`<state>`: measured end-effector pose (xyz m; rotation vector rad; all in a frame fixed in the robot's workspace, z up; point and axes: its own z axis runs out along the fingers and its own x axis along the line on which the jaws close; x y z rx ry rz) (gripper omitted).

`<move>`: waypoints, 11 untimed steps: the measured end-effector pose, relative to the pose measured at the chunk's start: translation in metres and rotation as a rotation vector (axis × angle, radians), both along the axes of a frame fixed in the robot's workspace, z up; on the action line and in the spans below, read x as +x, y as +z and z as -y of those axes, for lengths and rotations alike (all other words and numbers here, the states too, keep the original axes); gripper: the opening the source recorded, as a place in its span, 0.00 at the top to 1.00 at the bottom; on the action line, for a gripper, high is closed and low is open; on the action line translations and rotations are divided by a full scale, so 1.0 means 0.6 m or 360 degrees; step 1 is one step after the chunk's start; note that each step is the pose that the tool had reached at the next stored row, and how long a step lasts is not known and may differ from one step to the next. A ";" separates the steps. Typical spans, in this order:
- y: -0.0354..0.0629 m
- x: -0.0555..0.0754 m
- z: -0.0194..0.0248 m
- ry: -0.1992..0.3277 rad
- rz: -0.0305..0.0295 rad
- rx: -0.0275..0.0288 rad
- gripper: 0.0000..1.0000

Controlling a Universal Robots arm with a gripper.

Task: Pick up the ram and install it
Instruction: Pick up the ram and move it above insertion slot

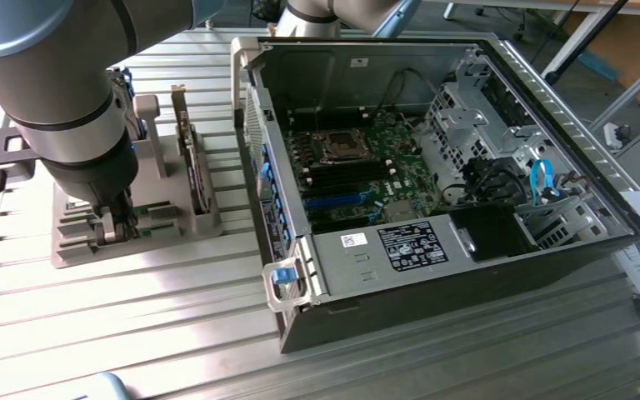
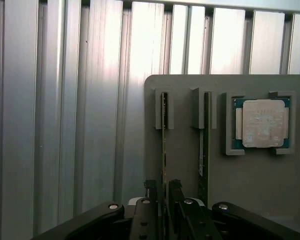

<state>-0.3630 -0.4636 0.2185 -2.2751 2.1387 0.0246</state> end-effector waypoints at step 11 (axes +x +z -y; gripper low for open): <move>0.000 0.000 0.0000 0.0040 0.00000 0.00000 0.76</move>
